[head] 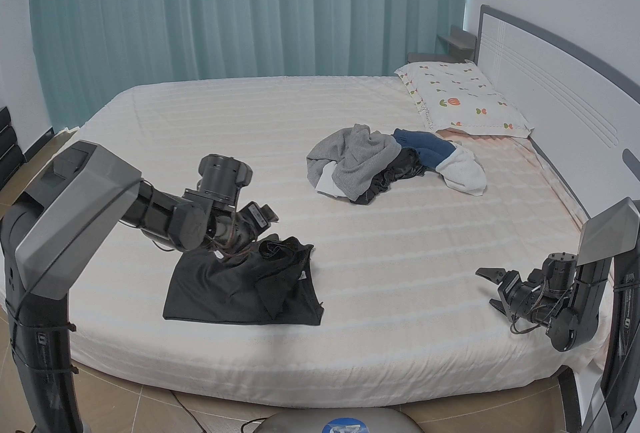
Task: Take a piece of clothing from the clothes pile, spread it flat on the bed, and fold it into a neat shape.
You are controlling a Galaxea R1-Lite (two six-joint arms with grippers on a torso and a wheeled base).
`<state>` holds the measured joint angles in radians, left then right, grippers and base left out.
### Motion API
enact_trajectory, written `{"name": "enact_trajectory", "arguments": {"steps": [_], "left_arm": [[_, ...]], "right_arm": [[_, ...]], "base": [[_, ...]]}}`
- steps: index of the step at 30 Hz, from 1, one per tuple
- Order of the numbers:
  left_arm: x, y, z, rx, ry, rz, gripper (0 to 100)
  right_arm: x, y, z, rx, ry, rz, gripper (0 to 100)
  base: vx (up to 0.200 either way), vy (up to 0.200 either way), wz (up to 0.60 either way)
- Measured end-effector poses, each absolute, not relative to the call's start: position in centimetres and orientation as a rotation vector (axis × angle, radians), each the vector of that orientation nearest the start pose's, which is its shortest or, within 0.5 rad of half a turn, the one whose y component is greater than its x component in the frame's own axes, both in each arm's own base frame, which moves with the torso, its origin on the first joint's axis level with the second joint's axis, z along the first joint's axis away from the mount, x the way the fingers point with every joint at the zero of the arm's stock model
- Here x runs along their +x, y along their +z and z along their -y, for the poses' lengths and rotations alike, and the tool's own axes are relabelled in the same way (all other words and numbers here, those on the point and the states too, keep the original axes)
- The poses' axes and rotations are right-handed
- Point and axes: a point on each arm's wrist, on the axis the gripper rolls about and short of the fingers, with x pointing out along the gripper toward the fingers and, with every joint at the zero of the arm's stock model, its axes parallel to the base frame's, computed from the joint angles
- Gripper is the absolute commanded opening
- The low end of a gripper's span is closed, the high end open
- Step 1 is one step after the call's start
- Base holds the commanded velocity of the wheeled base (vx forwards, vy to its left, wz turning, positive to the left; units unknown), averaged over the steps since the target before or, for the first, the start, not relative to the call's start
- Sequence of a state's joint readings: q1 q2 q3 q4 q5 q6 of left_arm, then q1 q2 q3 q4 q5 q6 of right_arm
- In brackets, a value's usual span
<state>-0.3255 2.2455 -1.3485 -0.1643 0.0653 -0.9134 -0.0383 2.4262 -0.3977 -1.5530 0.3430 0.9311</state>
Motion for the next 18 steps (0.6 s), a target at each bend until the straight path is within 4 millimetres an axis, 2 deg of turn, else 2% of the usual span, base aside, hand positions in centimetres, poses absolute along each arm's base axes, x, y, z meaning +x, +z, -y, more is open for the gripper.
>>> {"name": "enact_trajectory", "arguments": {"steps": [4, 11, 15, 18], "left_arm": [[41.0, 7.6, 11.9, -0.792, 0.14, -0.771, 100], [41.1, 6.9, 9.1, -0.98, 0.12, -0.834, 100], [41.4, 6.8, 7.5, -1.063, 0.103, -0.787, 100], [41.4, 6.5, 6.6, -1.094, 0.095, -0.768, 100]], "right_arm": [[30.7, -4.0, 0.4, 0.994, 0.06, -0.578, 100], [30.7, -4.0, 0.3, 0.984, 0.063, -0.577, 100], [30.8, -3.9, 0.3, 0.979, 0.062, -0.571, 100], [30.9, -3.4, -0.7, 0.96, 0.076, -0.558, 100]], "base": [[0.0, 0.0, 0.0], [0.0, 0.2, 0.0], [0.0, 0.2, 0.0], [0.0, 0.2, 0.0]]}}
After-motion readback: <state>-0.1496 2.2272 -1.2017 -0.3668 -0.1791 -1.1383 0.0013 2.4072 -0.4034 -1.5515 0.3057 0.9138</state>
